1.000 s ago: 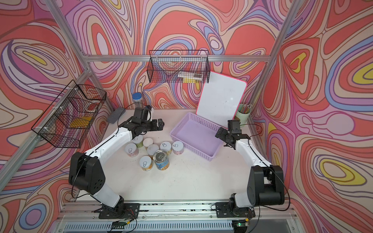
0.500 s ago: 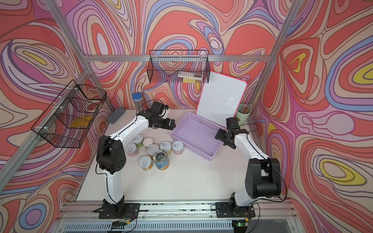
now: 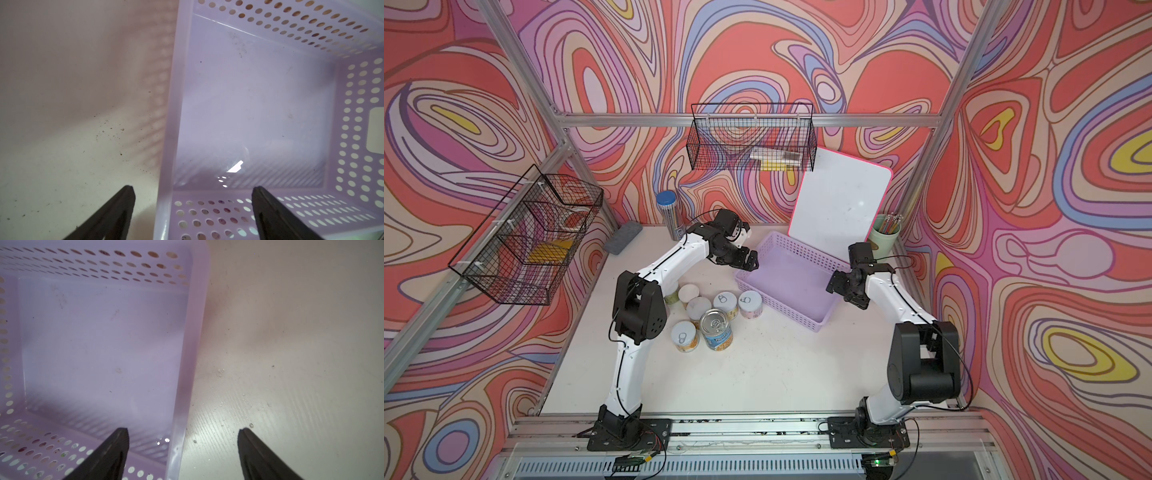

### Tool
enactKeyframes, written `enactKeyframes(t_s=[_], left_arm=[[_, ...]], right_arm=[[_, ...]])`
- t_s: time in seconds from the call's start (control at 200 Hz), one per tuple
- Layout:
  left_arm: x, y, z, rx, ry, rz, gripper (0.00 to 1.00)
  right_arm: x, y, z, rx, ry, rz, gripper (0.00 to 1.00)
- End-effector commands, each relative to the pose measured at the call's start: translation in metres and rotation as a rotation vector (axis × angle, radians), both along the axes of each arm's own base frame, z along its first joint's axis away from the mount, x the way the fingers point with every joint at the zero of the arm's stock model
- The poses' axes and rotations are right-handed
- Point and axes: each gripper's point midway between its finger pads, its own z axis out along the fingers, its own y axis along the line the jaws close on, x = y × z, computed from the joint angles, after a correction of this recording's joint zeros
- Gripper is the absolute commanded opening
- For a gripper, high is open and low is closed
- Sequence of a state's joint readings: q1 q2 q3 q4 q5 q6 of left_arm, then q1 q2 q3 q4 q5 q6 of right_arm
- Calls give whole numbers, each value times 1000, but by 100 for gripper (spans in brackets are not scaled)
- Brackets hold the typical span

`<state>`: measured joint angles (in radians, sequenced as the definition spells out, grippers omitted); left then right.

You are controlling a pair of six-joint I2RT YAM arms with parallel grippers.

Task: Put the canned food in the basket
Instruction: Adjust the basket at the center of the board.

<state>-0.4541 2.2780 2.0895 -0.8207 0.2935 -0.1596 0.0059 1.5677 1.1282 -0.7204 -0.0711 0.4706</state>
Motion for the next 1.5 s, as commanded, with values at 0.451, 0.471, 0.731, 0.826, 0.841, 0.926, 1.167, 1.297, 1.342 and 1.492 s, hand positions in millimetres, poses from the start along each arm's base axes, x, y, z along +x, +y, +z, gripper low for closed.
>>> enactKeyframes(t_s=[0.451, 0.471, 0.731, 0.826, 0.841, 0.926, 1.167, 1.297, 1.342, 1.492], left_arm=[[-29, -17, -13, -65, 109, -74, 79], [-29, -16, -13, -64, 108, -72, 79], [-43, -4, -15, -39, 113, -40, 78], [-49, 1, -15, -33, 116, -30, 77], [-50, 2, -15, -33, 116, -28, 77], [-56, 7, -14, -22, 114, -18, 77], [-73, 29, -15, 41, 105, 28, 77], [-80, 44, -20, 88, 103, 63, 78], [-82, 49, -24, 106, 104, 76, 78], [-86, 59, -29, 142, 105, 108, 80]], right_arm=[[5, 29, 1, 103, 2, 96, 67], [5, 31, 0, 105, 4, 101, 67], [11, 50, 1, 102, 5, 154, 66], [15, 58, 1, 103, 4, 175, 66], [16, 59, 1, 102, 3, 179, 66], [20, 67, 1, 102, 3, 198, 66], [36, 93, -2, 97, 7, 261, 66], [45, 101, -10, 82, 21, 283, 66], [49, 101, -11, 77, 21, 283, 66], [59, 103, -16, 64, 26, 292, 66]])
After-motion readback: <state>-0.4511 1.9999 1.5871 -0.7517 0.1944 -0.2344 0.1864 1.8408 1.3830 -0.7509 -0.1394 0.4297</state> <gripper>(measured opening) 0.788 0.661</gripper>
